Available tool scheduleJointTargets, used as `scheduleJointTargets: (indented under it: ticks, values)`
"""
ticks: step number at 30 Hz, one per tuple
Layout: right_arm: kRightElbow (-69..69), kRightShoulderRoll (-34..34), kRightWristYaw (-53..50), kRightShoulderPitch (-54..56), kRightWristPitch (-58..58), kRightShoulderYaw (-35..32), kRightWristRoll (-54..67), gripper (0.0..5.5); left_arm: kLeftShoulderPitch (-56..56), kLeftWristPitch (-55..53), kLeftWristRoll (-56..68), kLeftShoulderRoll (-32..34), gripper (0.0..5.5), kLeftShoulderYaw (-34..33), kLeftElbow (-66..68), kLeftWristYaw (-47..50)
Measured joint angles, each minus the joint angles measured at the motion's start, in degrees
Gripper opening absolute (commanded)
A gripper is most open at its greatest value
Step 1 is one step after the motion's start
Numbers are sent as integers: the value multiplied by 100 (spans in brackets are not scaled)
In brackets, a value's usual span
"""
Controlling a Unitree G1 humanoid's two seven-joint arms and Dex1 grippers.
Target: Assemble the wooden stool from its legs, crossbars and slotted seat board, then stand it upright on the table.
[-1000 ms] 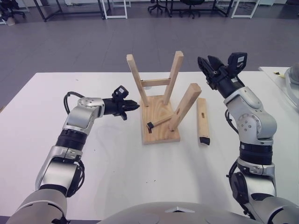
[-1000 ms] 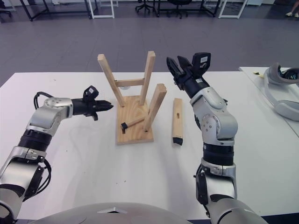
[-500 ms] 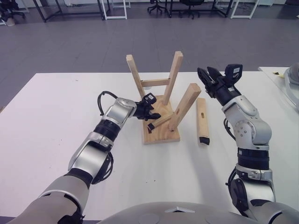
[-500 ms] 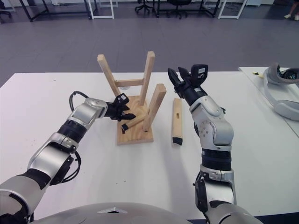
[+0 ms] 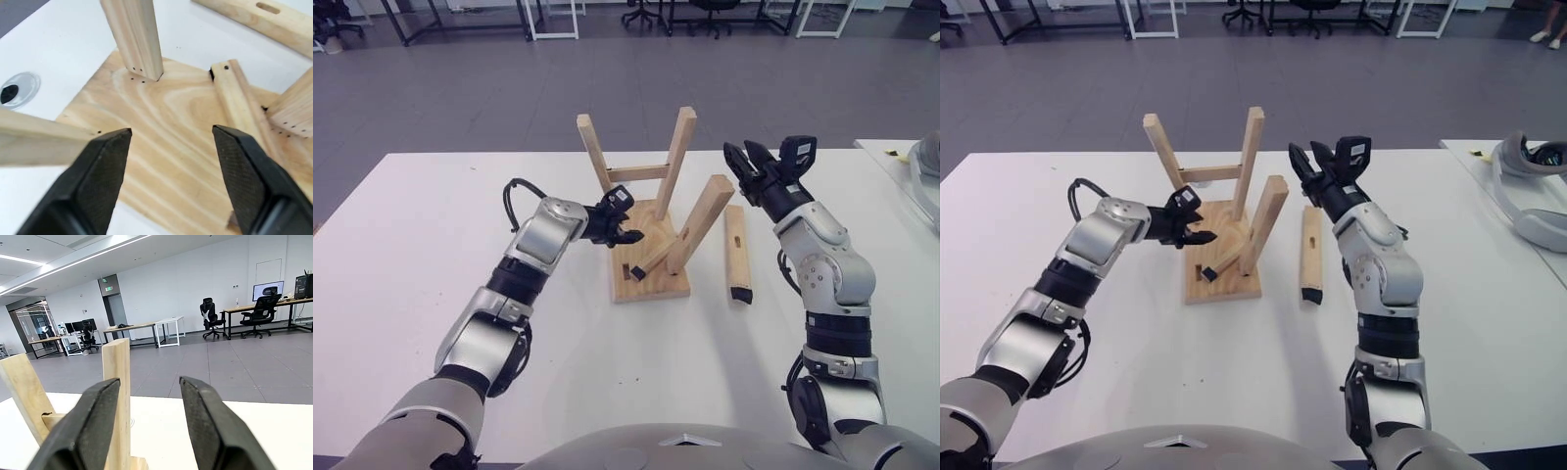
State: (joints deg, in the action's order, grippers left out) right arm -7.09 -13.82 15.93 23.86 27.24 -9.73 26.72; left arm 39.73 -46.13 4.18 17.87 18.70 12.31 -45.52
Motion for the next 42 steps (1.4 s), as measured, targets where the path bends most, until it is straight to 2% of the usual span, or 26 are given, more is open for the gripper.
scheduleJointTargets:
  ticks: [6, 14, 25, 35, 42]
  values:
    - [0, 64, 1, -137, -67, 66, -53, 230, -312, -1150, 177, -448, 304, -125, -967, 836]
    - [-1, 86, 5, -174, -113, 96, -139, 230, -613, -1601, 200, -516, 304, 189, -1473, 1217]
    - [-1, 115, 8, -175, -127, 97, -175, 230, -938, -1822, 242, -403, 304, 557, -1782, 1259]
    - [32, 156, 5, -175, -155, 96, -183, 230, -924, -1430, 176, -241, 140, 719, -1572, 1317]
    - [177, 155, 4, -170, -227, 71, -183, 230, -897, -1327, 184, -154, 130, 808, -1566, 1313]
